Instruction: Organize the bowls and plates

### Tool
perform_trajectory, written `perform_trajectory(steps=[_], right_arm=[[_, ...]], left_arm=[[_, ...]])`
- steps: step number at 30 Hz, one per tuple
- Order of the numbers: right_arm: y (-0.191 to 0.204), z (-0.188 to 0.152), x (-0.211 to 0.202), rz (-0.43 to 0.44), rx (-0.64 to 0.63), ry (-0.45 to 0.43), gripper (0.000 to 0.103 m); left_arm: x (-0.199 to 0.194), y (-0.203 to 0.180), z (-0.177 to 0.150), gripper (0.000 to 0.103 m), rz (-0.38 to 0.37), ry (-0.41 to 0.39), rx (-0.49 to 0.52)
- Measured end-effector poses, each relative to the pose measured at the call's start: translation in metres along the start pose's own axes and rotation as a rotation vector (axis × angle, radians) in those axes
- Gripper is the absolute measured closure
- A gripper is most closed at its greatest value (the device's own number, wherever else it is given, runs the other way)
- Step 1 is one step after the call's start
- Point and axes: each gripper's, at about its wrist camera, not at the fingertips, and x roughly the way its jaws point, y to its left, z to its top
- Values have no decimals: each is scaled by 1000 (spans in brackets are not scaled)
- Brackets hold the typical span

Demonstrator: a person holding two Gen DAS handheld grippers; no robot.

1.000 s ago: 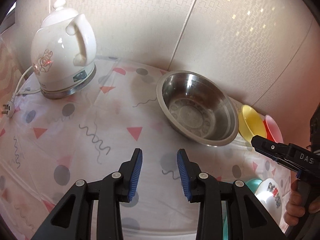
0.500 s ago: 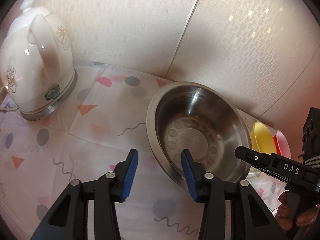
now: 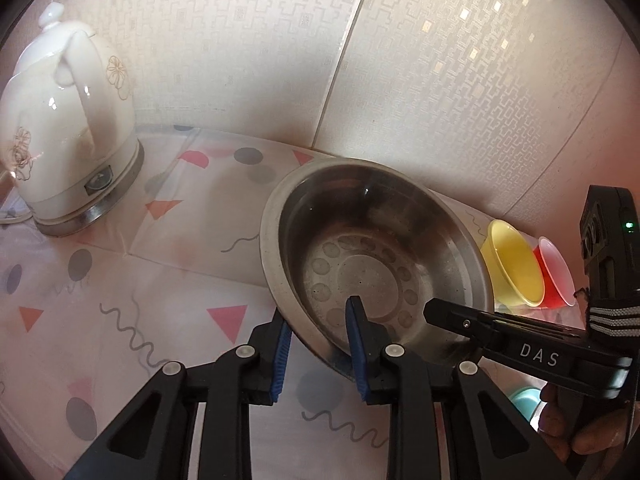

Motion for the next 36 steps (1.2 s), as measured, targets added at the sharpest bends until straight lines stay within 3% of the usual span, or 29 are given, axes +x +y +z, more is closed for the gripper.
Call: perform_trajectory(steps=[9, 20, 27, 36], right_arm=[[28, -34, -23, 51, -72, 16, 75], [68, -87, -39, 84, -188, 59, 74], [79, -104, -35, 94, -208, 96, 73], [98, -125, -29, 33, -278, 107, 70]], left_arm=[[-51, 11, -31, 75, 24, -49, 1], [-104, 41, -93, 75, 44, -48, -54], [-117, 52, -121, 75, 46, -24, -85], [-119, 59, -142, 73, 47, -3, -119]])
